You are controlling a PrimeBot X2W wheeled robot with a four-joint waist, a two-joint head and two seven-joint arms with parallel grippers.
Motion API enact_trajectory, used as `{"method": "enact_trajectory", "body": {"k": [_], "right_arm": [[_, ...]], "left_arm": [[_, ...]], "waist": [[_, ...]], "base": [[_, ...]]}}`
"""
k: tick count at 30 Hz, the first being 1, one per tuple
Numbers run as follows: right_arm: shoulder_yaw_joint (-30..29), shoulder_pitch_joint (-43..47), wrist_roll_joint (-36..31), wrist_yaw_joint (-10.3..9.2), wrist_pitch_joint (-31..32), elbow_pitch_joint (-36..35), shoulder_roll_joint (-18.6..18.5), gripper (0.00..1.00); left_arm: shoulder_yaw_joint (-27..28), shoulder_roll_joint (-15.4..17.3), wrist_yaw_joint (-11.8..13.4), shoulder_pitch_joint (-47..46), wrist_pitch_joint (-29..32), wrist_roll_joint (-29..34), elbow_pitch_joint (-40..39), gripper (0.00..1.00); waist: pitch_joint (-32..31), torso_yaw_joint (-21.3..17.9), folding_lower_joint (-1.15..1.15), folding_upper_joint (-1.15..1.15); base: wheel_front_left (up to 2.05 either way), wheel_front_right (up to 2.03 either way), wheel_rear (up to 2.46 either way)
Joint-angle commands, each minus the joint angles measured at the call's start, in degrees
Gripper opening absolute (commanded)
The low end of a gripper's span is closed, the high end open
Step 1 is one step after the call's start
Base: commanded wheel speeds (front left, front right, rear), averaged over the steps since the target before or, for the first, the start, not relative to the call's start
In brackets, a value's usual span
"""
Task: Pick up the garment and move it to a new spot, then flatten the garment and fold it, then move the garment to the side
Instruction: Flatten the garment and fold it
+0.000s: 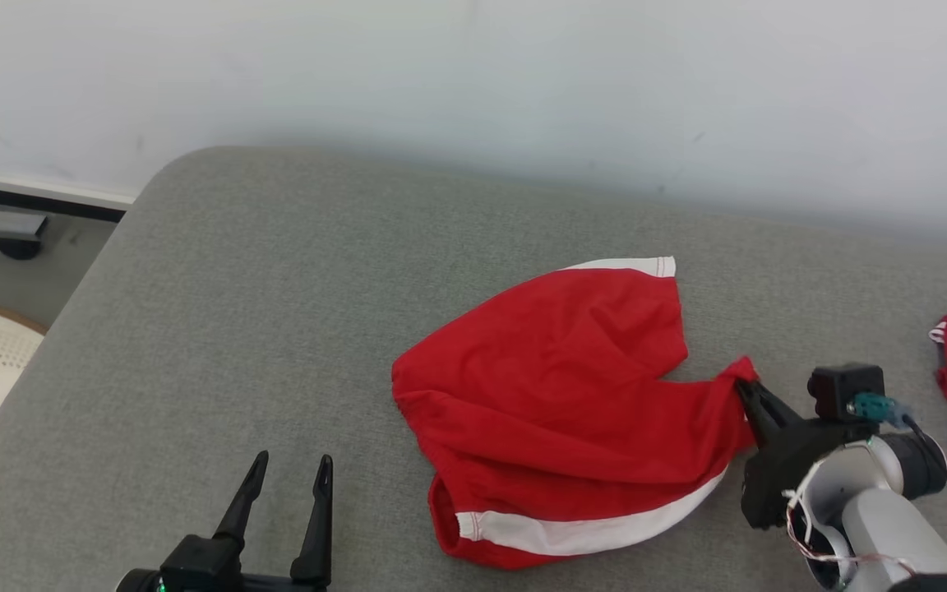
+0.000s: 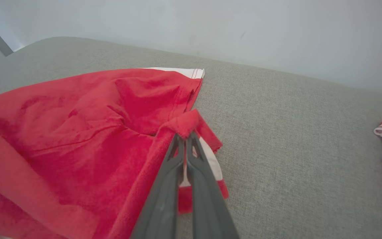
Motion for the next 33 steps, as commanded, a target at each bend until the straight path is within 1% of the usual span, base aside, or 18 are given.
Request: {"method": "enact_trajectory", "body": {"k": [1,4,5,6,7,10,13,17,20,23,27,28,32,33], "right_arm": [[0.30,-0.88,0.14,0.08,-0.55,1.25,0.19,0.00],[1.78,-5.16,0.05,0.08,-2.66,8.39,0.57,0.00],[2.27,-6.33,0.27,0.08,-3.56,10.53,0.87,0.15],[2.79,-7.24,0.31,0.08,-4.42,12.51,0.99,0.86],[3.23,-8.02,0.57,0.08,-5.48,14.18,1.17,1.00],[4.01,-9.60,2.12,0.08,-9.26,17.75,1.85,1.00],[4.69,-9.48,4.46,0.08,-13.23,18.78,1.81,1.00],[5.57,-7.72,6.72,0.08,-17.62,17.26,0.07,1.00],[5.07,-5.71,7.57,0.08,-19.16,15.40,-1.46,1.00],[4.69,-3.58,6.98,0.08,-19.74,13.85,-2.49,1.00],[5.03,-1.81,6.51,0.08,-19.68,13.14,-2.63,1.00],[5.03,-1.81,6.51,0.08,-19.68,13.14,-2.63,1.00],[6.24,-2.16,5.99,0.08,-19.17,14.03,-2.34,1.00],[7.23,-2.99,5.60,0.08,-18.76,14.78,-2.01,1.00]], "left_arm": [[-0.13,-0.24,-0.21,-0.47,-0.23,-0.34,0.34,1.00],[-0.83,-0.37,-0.29,-1.29,-0.22,-0.47,0.59,1.00],[-0.97,-0.41,-0.31,-1.36,-0.23,-0.54,0.69,1.00],[-1.06,-0.45,-0.33,-1.28,-0.23,-0.61,0.84,1.00],[-1.15,-0.48,-0.34,-1.22,-0.22,-0.63,1.04,1.00],[-1.07,-0.54,-0.37,-0.85,-0.23,-0.69,1.24,1.00],[-0.65,-0.44,-0.39,0.08,-0.23,-0.45,1.21,1.00],[-0.07,0.01,-0.39,0.70,-0.22,-0.11,0.71,1.00],[-0.08,0.06,-0.39,1.62,-0.22,0.14,0.58,1.00],[-0.77,0.02,-0.42,1.81,-0.22,0.28,0.74,1.00],[-4.44,-0.18,-0.31,2.26,-0.21,0.57,2.57,1.00],[-4.44,-0.18,-0.31,2.26,-0.21,0.57,2.57,1.00],[-11.06,-0.36,-0.28,1.26,-0.20,-0.77,5.57,1.00],[-13.97,-0.46,-0.29,0.21,-0.20,-2.16,7.38,1.00]], "waist": [[0.48,1.03,-0.01,0.00],[0.69,2.07,-0.01,0.00],[0.69,2.26,-0.01,0.00],[0.65,2.41,-0.01,0.00],[0.55,2.49,-0.01,0.00],[-0.06,2.18,-0.01,0.00],[-0.78,1.34,-0.01,0.00],[-1.37,-0.19,-0.01,0.00],[-1.47,-1.41,-0.01,0.00],[-1.21,-2.76,-0.01,0.00],[-0.72,-4.16,-0.01,0.00],[-0.72,-4.16,-0.01,0.00],[-0.25,-4.84,-0.01,0.00],[0.13,-4.99,-0.01,0.00]], "base": [[0.00,0.00,0.00],[0.00,0.00,0.00],[0.00,0.00,0.00],[0.00,0.00,0.00],[0.00,0.00,0.00],[0.00,0.00,0.00],[0.00,0.00,0.00],[0.00,0.00,0.00],[0.00,0.00,0.00],[0.00,0.00,0.00],[0.00,0.00,0.00],[0.00,0.00,0.00],[0.00,0.00,0.00],[0.00,0.00,0.00]]}}
